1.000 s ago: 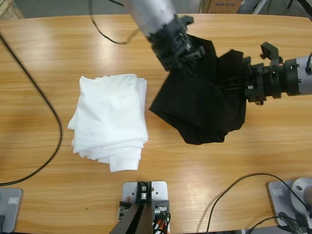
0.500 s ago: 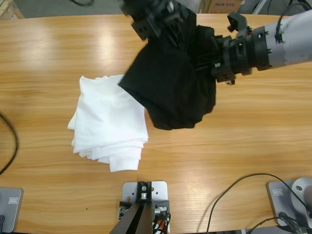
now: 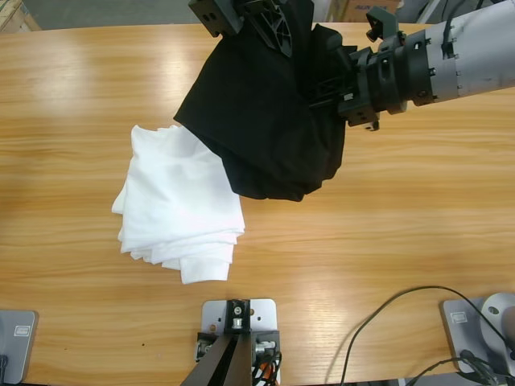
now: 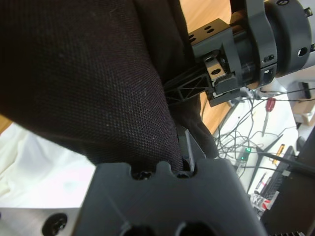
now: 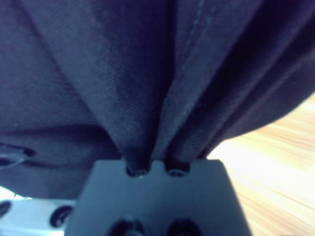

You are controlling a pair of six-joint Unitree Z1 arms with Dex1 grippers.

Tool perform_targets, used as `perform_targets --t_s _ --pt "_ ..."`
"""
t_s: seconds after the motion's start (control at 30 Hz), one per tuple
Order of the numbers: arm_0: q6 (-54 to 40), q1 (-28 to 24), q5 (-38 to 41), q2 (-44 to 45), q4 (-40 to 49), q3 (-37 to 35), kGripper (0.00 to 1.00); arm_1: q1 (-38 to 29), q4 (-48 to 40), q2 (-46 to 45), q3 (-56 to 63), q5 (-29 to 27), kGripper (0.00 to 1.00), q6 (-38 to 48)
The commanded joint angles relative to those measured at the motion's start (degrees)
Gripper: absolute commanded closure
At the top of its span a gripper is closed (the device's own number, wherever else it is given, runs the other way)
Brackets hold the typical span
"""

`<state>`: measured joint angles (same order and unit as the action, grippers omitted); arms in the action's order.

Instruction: Fold clothes

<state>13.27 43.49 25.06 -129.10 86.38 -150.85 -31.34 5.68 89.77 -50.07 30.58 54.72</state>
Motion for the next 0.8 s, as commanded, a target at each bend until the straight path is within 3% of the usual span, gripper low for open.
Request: perform_targets --t_s 0.03,0.2,0.3,0.37,0.43,0.47,0.8 --pt "-7.21 0.19 -0.84 0.53 7.48 -7.16 1.0 -1.44 0.91 3.2 0.42 -1.05 1.0 0.74" --pt "-12.2 -0.33 -3.92 0.55 6.96 -6.19 1.0 -1.44 1.14 3.68 0.38 -1.23 1.0 0.7" --pt "-14.06 -1.32 -4.46 3.14 4.78 -0.29 1.0 -1.44 1.53 3.93 0.42 -1.4 1.0 0.56" --pt "-13.03 -1.83 -3.81 9.23 -5.56 14.64 1.0 -1.65 1.53 4.42 0.22 -1.56 1.0 0.47" --pt "-9.37 -2.69 -3.72 20.01 -25.14 40.14 1.0 -2.25 1.53 4.89 -0.34 -1.86 1.0 0.56" --pt "-9.83 -2.71 -4.23 23.98 -33.02 49.14 1.0 -2.63 1.53 5.17 -0.64 -1.98 1.0 0.56" --pt "-7.35 -3.62 -4.41 32.35 -42.72 66.04 1.0 -8.72 3.88 11.69 -10.97 -3.49 1.0 2.05"
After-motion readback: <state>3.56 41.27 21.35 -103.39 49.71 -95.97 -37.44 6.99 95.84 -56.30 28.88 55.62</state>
